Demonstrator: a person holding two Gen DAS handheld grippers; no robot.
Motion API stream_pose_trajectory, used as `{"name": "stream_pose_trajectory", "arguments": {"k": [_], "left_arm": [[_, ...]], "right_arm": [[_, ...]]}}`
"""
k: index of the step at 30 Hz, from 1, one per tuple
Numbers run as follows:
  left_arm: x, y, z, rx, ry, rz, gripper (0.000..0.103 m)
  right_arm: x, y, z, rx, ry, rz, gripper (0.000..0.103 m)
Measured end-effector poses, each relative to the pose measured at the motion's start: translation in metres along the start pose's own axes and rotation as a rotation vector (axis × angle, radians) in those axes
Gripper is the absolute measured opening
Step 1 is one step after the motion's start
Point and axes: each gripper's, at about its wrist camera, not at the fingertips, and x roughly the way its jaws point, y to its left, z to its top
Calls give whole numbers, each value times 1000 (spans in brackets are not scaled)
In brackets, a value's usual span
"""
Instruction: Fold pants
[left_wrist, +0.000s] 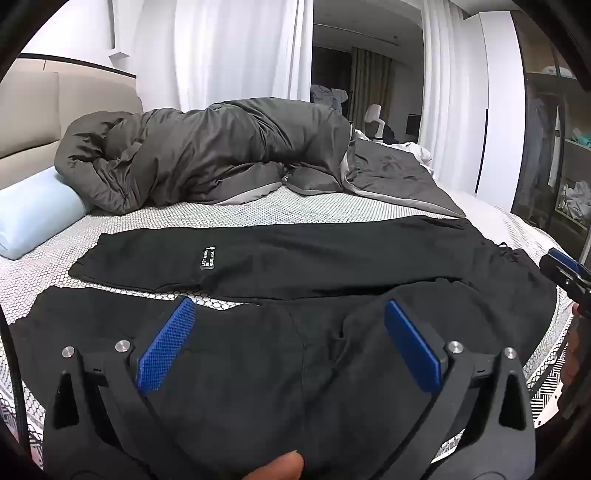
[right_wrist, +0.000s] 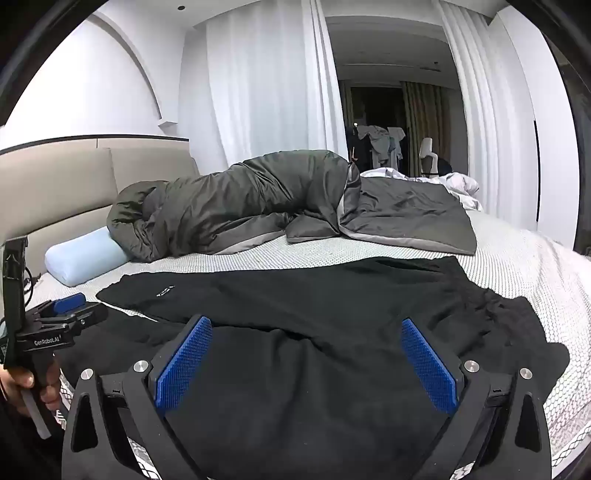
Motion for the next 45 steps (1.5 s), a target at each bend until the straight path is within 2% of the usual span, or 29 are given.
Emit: {"name": "stream_pose_trajectory", "arguments": {"k": [7,9,45], "left_arm": [[0,1,-1,-8,2,5,102],[0,1,-1,-6,3,7,102],[0,1,-3,-5,10,13,102]], "right_arm": [[3,-11,1,-10,-2,3,103],[-1,2,1,-38,-10,-10,103],[-5,4,0,-56,-14,-16,103]]}}
